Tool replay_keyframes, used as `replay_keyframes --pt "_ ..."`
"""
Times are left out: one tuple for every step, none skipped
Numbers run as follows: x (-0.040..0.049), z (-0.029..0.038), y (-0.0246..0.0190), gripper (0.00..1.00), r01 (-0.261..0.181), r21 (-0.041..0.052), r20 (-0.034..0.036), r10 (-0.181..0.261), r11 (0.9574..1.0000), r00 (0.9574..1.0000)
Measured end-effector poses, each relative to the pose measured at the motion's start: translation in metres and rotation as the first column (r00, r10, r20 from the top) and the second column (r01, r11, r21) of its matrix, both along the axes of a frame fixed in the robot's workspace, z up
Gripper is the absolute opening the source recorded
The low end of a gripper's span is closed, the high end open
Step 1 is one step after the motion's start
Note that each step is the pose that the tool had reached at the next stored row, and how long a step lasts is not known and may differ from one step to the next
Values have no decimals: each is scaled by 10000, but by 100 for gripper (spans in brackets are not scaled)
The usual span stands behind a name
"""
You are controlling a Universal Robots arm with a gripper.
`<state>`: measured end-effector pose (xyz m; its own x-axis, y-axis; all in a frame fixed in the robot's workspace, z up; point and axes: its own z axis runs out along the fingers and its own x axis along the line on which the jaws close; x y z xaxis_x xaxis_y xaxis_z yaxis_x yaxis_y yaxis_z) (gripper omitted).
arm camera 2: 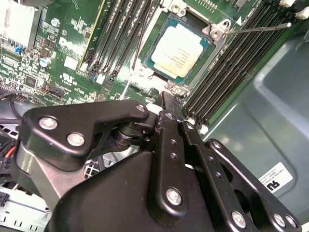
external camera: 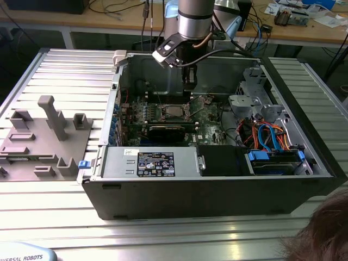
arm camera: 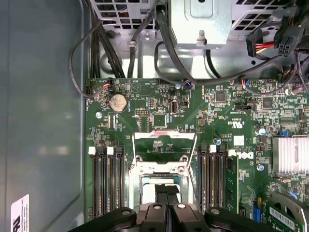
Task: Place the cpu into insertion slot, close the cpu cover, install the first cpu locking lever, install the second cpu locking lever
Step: 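Close the cpu cover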
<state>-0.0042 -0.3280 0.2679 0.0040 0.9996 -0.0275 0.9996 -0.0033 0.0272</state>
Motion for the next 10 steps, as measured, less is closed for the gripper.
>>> replay_keyframes --pt "10 0 0 11 0 0 0 0 10000 10000" --pt "19 0 0 11 0 0 -1 0 10000 10000" --pt "25 0 0 11 0 -1 -1 0 10000 10000" --pt "33 0 0 11 -1 0 0 1 10000 10000" --pt "38 0 0 11 -1 0 0 1 10000 10000" --pt "46 0 0 11 0 0 0 0 10000 10000" --pt "52 0 0 11 -1 0 0 1 10000 10000" --pt "60 0 0 11 0 0 0 0 10000 10000" --pt "68 0 0 11 -1 -1 0 1 10000 10000" --pt "73 0 0 11 -1 -1 0 1 10000 10000"
